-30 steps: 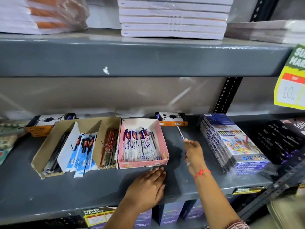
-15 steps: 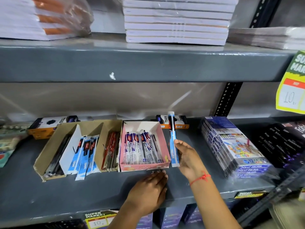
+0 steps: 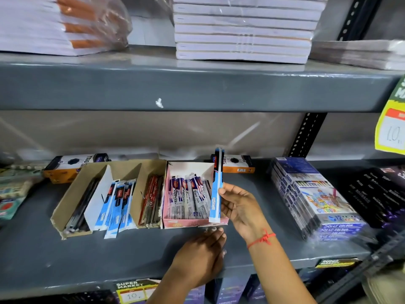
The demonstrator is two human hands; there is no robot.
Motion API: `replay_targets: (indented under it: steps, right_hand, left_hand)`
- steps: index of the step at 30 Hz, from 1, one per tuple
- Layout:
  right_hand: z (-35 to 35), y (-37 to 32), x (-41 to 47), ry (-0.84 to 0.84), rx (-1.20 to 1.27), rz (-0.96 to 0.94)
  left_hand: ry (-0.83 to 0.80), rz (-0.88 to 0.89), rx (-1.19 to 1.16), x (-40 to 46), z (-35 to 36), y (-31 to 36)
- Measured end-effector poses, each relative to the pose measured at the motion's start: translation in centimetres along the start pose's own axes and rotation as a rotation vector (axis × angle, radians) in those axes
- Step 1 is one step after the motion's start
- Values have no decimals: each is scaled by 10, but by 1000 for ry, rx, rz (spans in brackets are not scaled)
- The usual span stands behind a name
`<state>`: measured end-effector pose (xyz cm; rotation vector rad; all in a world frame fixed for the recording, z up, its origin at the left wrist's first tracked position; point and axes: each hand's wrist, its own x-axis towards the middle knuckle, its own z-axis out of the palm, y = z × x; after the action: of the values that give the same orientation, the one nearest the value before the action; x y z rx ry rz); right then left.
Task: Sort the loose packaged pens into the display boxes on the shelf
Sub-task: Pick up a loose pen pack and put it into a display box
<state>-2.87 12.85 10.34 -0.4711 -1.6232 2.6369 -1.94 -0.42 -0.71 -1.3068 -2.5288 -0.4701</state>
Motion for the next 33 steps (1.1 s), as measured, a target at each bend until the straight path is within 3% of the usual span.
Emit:
replay_targets:
  steps: [12,21,26,33]
  right_hand:
    - [68,31,11,-195,-96,53]
    - [160,68,18,-322,-421,26]
    - [198,74,37,-310,-747,8]
    - [236,74,55,-328,-1413,-71]
  left_hand:
    - [41,-148,57,-37,-19,-15]
    - [99,-380,113,-108,-54,-70]
    - [66,-491,139,-133,-64,-98]
    - [110,-458,111,-130,-69,-93]
